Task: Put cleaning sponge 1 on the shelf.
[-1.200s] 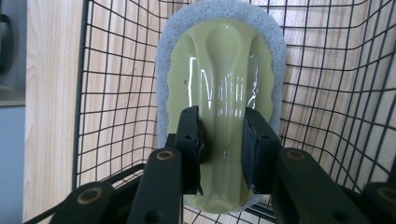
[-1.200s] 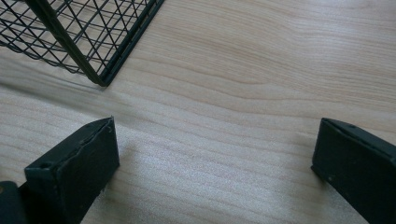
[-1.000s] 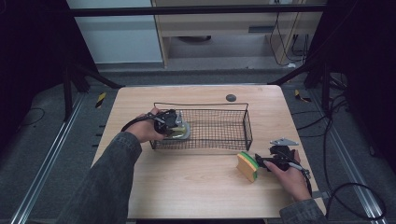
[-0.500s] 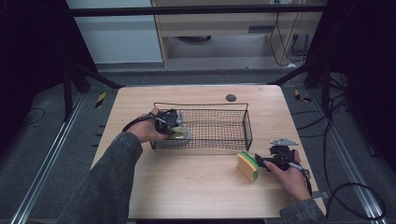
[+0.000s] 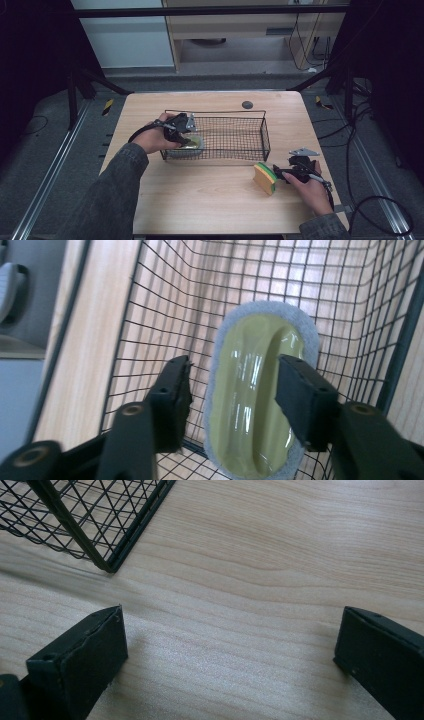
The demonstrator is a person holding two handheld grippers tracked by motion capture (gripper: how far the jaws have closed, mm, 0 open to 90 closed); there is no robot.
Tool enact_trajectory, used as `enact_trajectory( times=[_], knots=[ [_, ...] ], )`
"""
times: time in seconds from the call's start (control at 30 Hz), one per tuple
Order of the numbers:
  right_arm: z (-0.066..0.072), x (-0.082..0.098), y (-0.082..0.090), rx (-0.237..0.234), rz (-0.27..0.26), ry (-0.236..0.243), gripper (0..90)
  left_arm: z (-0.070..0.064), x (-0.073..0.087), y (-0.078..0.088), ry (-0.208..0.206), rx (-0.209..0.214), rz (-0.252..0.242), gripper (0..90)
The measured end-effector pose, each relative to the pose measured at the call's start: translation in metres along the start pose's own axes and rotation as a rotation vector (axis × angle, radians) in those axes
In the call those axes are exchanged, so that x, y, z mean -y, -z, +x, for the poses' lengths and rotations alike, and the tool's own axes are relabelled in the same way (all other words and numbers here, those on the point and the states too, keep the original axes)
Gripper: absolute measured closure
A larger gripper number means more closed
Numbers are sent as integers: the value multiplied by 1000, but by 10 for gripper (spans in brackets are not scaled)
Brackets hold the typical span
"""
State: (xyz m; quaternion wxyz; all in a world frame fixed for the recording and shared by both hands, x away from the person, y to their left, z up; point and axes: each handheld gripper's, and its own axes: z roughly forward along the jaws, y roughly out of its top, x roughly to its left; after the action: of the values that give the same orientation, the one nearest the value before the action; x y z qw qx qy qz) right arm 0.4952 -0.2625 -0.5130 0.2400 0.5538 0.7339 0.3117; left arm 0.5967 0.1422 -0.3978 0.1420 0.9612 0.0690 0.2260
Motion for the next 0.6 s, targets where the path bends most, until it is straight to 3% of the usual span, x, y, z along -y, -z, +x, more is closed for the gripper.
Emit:
enact_trajectory(
  times=[0.2, 0.23, 0.27, 0.3, 0.5, 0.6],
  knots=[
    [0, 0, 0, -1, -1, -2, 6, 2, -3, 9, 62, -25, -5, 205],
    [0, 0, 0, -2, 0, -6, 5, 1, -3, 13, 85, -51, -14, 151],
    [0, 0, 0, -2, 0, -6, 5, 1, -3, 13, 85, -51, -14, 106],
    [0, 0, 0, -3, 2, -4, 5, 0, -3, 16, 112, -65, -43, 106],
    [0, 0, 0, -2, 0, -3, 5, -7, 6, 34, 177, -92, -135, 50],
    [0, -1, 0, -1, -2, -8, 5, -10, 10, 40, 196, -96, -141, 51]
  ],
)
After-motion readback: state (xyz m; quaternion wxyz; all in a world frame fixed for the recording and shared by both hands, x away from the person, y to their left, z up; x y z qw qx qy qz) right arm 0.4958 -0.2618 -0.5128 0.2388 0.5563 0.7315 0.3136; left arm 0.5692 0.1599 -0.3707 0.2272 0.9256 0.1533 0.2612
